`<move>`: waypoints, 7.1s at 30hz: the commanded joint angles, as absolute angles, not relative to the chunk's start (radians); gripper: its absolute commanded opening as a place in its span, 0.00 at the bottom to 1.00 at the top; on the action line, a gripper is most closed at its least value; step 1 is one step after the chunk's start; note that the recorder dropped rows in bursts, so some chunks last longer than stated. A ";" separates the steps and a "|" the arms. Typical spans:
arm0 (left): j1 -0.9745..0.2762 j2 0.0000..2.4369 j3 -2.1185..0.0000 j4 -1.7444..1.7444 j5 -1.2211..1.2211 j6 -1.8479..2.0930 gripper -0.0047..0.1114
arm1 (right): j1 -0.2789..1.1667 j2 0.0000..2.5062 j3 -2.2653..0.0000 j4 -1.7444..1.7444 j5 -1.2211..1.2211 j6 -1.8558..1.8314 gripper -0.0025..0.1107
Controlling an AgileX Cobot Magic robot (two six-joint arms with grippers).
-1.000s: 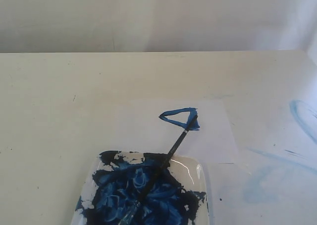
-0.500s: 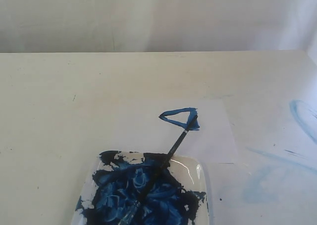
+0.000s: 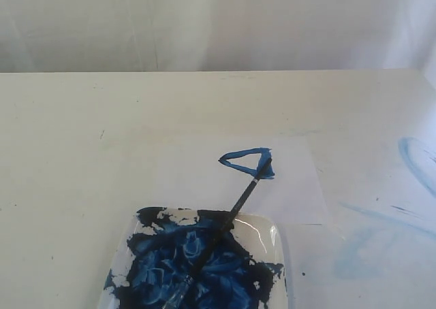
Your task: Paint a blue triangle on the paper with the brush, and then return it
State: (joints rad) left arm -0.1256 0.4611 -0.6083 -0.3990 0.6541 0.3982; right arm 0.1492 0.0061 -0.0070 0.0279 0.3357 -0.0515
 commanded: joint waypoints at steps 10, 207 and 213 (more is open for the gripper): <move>-0.122 0.455 -0.605 -0.410 0.643 0.398 0.04 | 0.150 0.000 0.000 0.027 0.336 -0.049 0.02; -0.023 0.000 0.000 0.136 0.247 -0.176 0.04 | 0.150 0.000 0.000 0.030 0.336 -0.049 0.02; -0.023 0.000 0.000 0.136 0.247 -0.176 0.04 | 0.150 0.000 0.000 0.030 0.336 -0.049 0.02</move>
